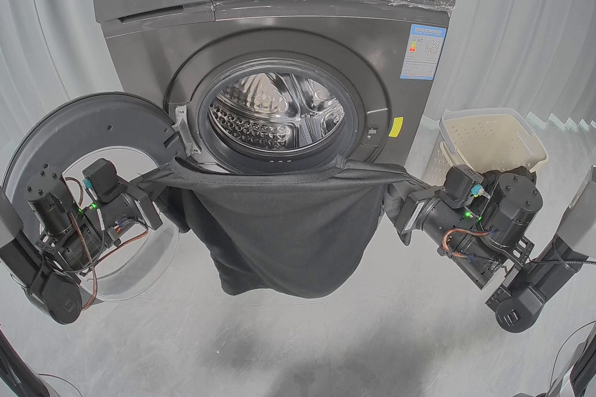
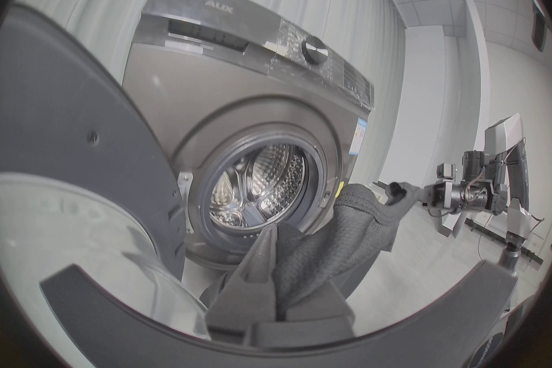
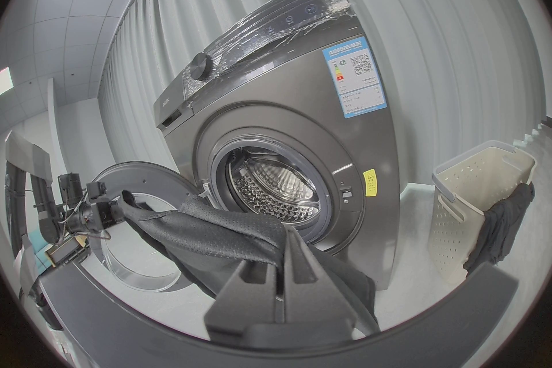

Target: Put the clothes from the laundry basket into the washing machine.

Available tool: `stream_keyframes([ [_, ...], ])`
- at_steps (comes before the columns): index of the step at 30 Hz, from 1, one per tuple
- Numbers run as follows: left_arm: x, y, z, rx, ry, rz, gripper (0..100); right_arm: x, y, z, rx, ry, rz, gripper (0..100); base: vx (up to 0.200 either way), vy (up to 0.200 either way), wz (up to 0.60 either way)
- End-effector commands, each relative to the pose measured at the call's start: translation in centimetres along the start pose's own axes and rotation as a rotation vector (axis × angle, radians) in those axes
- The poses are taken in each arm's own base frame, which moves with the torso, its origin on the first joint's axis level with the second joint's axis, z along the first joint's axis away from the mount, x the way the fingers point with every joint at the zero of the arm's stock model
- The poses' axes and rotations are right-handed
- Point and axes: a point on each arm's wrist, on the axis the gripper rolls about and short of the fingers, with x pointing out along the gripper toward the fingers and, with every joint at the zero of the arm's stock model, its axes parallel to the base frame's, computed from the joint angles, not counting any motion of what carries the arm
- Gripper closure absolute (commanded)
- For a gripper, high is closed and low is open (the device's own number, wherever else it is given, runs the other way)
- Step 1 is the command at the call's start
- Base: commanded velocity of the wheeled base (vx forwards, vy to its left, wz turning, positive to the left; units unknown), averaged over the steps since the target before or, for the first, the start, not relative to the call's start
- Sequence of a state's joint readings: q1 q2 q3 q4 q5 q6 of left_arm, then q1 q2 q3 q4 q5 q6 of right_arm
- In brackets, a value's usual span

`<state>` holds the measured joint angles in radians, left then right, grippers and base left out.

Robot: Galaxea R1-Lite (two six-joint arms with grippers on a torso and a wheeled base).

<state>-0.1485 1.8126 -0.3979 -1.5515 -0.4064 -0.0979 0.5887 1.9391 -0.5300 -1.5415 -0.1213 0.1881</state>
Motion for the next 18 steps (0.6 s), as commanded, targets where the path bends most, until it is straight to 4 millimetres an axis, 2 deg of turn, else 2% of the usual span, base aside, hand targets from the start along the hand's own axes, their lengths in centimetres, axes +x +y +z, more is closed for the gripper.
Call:
stream_keyframes([
  [1, -0.1, -0.5, 1.4, 0.022, -0.050, -0.013, 100, -0.1, 0.0, 0.2, 0.002, -0.007, 0.003, 100, 0.000, 0.000, 0.00],
  [11, -0.2, -1.1, 2.0, 0.027, -0.073, -0.027, 100, 0.5, 0.6, 1.8, 0.007, -0.078, 0.017, 100, 0.000, 0.000, 0.00],
  [18, -0.2, -1.0, 2.0, 0.027, -0.073, -0.027, 100, 0.1, 0.8, 3.0, 0.006, -0.115, 0.022, 100, 0.000, 0.000, 0.00],
])
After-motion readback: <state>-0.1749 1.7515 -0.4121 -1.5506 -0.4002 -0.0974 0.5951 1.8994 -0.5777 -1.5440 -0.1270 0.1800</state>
